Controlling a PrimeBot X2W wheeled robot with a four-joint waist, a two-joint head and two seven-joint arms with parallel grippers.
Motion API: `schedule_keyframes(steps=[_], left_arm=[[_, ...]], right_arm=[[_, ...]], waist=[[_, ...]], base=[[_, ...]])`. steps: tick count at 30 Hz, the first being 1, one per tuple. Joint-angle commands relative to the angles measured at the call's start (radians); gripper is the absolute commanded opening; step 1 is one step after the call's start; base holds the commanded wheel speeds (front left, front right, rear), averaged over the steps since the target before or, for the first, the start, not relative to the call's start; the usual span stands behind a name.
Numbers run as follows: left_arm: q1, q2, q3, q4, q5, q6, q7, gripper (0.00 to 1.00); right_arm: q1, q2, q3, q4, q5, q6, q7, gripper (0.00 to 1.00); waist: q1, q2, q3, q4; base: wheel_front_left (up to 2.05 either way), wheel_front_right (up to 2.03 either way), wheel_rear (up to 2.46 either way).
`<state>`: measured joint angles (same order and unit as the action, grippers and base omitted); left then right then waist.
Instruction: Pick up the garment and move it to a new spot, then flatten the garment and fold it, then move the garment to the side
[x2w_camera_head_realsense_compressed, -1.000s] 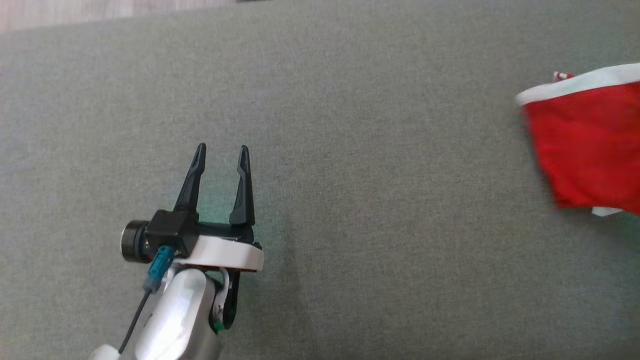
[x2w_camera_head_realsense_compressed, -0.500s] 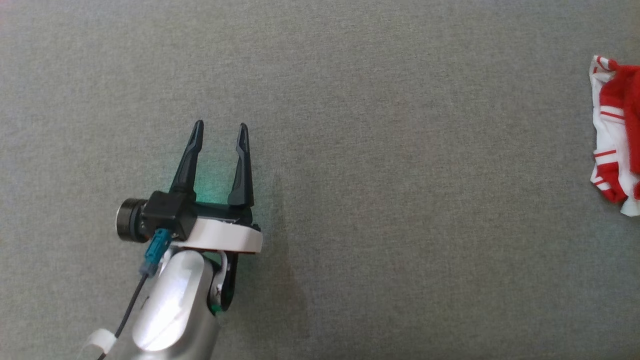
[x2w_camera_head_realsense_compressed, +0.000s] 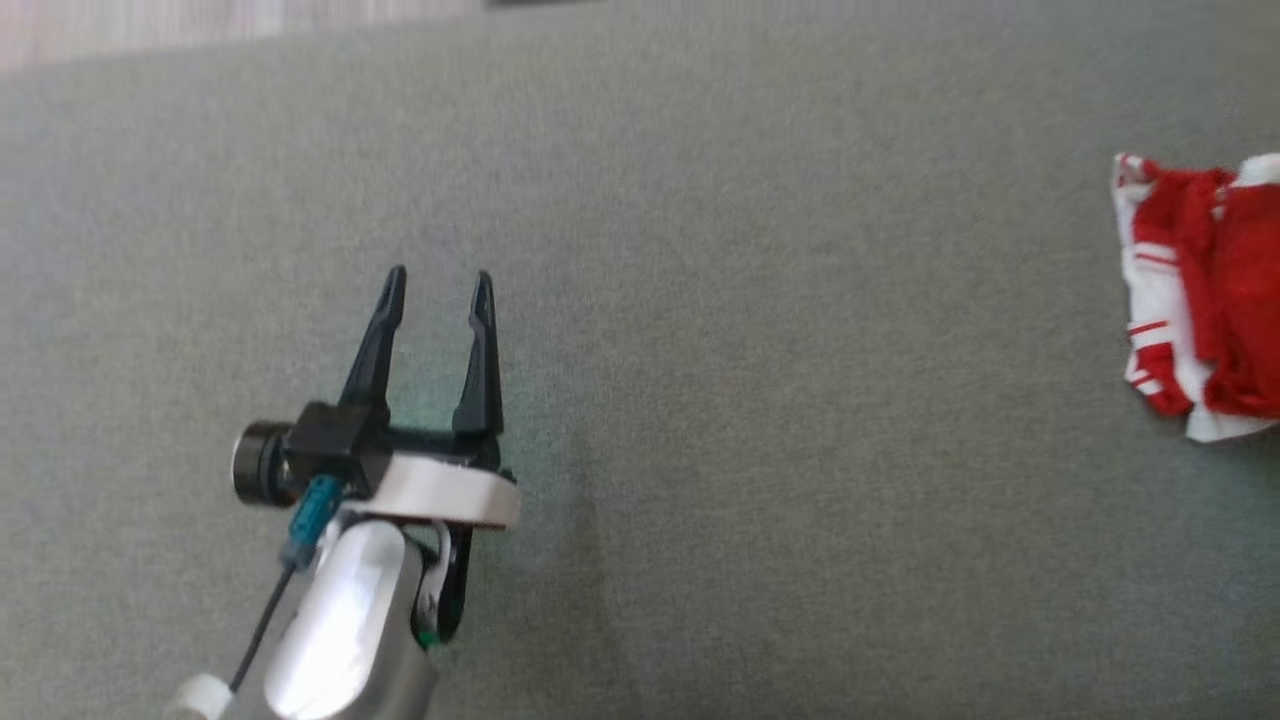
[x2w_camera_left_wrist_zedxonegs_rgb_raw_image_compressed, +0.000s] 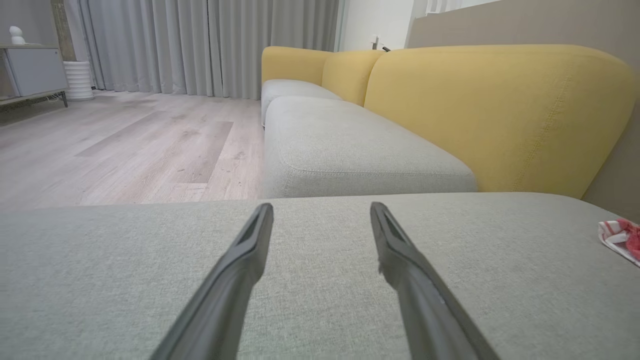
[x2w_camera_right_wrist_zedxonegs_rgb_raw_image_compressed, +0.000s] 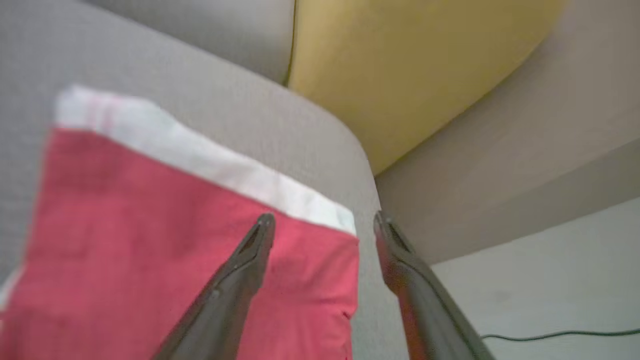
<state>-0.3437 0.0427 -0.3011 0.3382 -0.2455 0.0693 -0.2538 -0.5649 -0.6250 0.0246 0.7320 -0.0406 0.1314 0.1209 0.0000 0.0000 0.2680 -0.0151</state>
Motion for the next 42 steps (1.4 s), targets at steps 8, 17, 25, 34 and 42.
schedule_keyframes(steps=[8, 17, 25, 34, 42], left_arm=[[0.056, 0.008, 0.042, -0.042, -0.001, 0.001, -0.008, 1.0], [0.108, 0.008, 0.041, -0.071, -0.004, 0.005, -0.008, 1.0], [0.153, 0.008, 0.026, -0.074, -0.036, 0.008, -0.008, 1.0], [0.181, 0.008, 0.047, -0.081, -0.049, 0.0, -0.008, 1.0], [0.188, 0.008, 0.053, -0.087, -0.051, -0.023, -0.008, 1.0]], right_arm=[[0.009, 0.156, -0.061, -0.269, 0.048, -0.001, -0.088, 1.0], [0.178, 0.496, -0.14, -0.557, 0.137, -0.001, -0.203, 1.0], [0.395, 0.571, -0.07, -0.492, 0.18, -0.001, -0.362, 1.0], [0.471, 0.574, -0.018, -0.489, 0.211, -0.001, -0.382, 1.0], [0.472, 0.575, -0.01, -0.512, 0.212, -0.001, -0.382, 1.0]], waist=[[0.0, 0.0, -0.153, -0.011], [0.0, 0.0, -0.215, 0.008], [0.0, 0.0, -0.231, 0.031], [0.0, 0.0, -0.227, 0.029], [0.0, 0.0, -0.228, 0.024]], base=[[0.0, 0.0, 0.0], [0.0, 0.0, 0.0], [0.0, 0.0, 0.0], [0.0, 0.0, 0.0], [0.0, 0.0, 0.0]])
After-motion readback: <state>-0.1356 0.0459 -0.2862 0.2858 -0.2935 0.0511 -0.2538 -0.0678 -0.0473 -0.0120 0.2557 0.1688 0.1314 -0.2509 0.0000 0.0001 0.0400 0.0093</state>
